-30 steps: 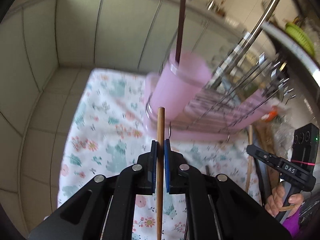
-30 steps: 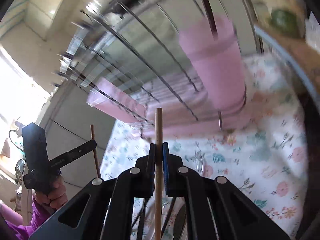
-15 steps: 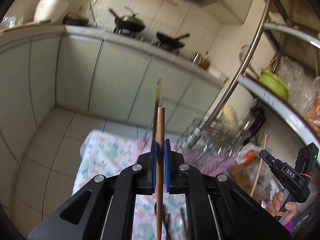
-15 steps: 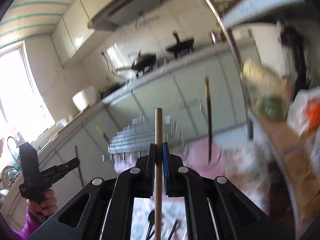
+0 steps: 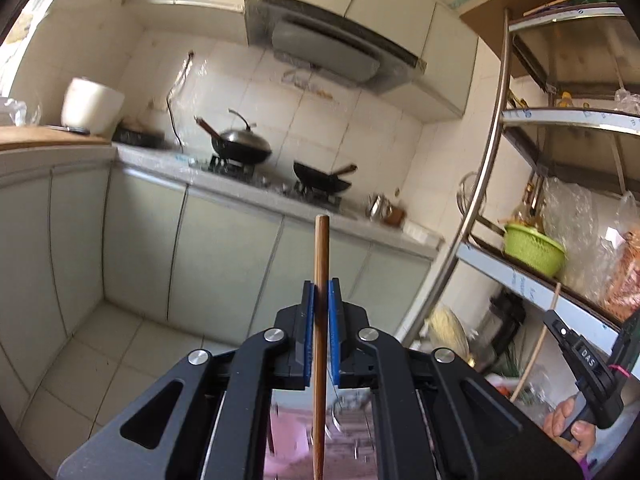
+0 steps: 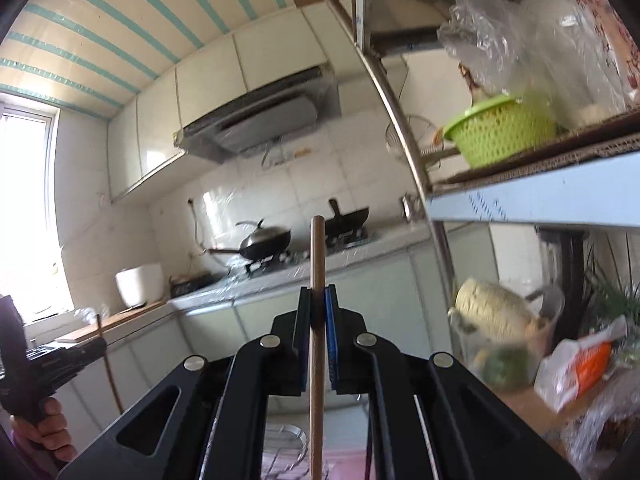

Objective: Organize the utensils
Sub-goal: 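Lift both wooden chopsticks and drop them into the pink cup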

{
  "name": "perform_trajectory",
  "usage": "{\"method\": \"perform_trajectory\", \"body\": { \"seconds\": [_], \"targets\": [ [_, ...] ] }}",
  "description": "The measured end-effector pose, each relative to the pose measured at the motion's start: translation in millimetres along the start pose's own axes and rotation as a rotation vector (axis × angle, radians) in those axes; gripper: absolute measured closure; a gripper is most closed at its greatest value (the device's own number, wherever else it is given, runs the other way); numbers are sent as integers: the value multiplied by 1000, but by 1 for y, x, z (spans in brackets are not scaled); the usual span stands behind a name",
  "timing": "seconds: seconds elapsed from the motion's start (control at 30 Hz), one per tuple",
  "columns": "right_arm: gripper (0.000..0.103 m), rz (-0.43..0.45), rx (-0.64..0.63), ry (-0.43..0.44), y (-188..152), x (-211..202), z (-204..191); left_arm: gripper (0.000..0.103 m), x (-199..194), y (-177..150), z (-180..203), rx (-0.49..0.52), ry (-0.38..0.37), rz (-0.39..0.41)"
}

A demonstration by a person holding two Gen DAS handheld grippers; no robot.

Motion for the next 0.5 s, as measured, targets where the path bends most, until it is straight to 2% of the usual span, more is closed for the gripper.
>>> {"method": "perform_trajectory", "body": {
  "seconds": [0.23, 0.5],
  "targets": [
    [96, 50, -32, -66, -11, 31, 24, 97, 22, 0, -1, 31, 87, 94],
    [96, 46, -26, -102, -34, 50, 43, 97, 44, -16, -12, 34, 133, 122]
  ]
}}
Point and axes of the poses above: each gripper's, at about its wrist camera, not at the fingertips, and x roughly the way its jaws point, z to its right, y to its top, the point moved 8 cm from there along x, roughly the way its jaws point, and after that the axes turned 3 degrees about y, right-handed, at the moved point
